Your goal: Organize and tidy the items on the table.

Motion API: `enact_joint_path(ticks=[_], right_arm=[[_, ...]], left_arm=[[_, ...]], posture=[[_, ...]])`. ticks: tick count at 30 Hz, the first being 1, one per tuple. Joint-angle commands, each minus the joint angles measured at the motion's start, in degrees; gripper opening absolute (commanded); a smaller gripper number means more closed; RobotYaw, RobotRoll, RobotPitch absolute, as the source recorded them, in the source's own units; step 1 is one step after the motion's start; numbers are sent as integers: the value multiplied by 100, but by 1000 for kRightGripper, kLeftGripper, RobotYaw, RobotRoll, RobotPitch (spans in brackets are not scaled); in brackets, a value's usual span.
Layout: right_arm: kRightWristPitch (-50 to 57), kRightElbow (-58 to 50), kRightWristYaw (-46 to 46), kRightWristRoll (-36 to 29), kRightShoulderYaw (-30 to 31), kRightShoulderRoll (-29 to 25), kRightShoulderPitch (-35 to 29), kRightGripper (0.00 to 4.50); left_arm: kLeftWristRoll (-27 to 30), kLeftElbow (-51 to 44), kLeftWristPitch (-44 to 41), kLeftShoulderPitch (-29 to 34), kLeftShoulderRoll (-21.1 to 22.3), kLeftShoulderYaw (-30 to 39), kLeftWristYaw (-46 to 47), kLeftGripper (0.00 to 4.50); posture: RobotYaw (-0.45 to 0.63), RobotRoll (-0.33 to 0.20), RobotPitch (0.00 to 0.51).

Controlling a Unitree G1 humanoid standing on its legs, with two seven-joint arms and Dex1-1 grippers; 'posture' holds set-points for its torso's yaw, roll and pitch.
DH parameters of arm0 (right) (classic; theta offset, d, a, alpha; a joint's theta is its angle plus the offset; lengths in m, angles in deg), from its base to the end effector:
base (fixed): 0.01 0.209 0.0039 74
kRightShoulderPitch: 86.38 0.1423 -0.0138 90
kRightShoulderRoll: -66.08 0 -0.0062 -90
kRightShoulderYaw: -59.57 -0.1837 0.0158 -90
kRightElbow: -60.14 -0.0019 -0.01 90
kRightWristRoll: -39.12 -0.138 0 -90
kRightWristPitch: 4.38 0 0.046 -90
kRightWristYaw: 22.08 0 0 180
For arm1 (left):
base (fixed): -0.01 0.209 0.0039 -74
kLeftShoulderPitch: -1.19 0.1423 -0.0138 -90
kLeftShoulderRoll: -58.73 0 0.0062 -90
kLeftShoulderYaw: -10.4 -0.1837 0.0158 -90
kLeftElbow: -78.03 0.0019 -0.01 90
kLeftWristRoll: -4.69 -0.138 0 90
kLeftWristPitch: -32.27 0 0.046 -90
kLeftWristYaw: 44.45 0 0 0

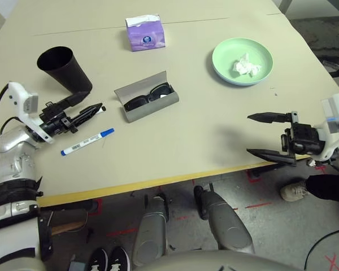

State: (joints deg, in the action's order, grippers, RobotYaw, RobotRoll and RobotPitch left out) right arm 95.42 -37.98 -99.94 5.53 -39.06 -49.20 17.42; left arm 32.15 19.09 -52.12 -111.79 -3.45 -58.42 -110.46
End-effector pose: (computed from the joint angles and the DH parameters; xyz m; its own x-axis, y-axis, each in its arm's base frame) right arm 0.2334 -0.2666 0.1760 0.2156 0.9737 -0.0738 -0.9398 0.1864 -0.2865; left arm 0.2390 0.3665 0.1564 0.7966 -0.5988 0.0833 0.5652 0.7865 0.2488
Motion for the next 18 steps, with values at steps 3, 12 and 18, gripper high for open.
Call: enact_joint_path(ticks=[3,12,18], right_arm=[[-77,14,41,30,34,-24,-81,4500],[-93,6,87,20,-25,-90,-145,4500],[-57,-21,115,-15,-48,-137,-120,4500]], left_arm=[[-108,-152,7,29,-162,-46,285,43],[-238,7,115,-113,-311,-28,902,43],[-549,304,353,-408,-624,-303,1128,43]], posture=[[-273,0,282],[-283,0,276],[-295,0,274]])
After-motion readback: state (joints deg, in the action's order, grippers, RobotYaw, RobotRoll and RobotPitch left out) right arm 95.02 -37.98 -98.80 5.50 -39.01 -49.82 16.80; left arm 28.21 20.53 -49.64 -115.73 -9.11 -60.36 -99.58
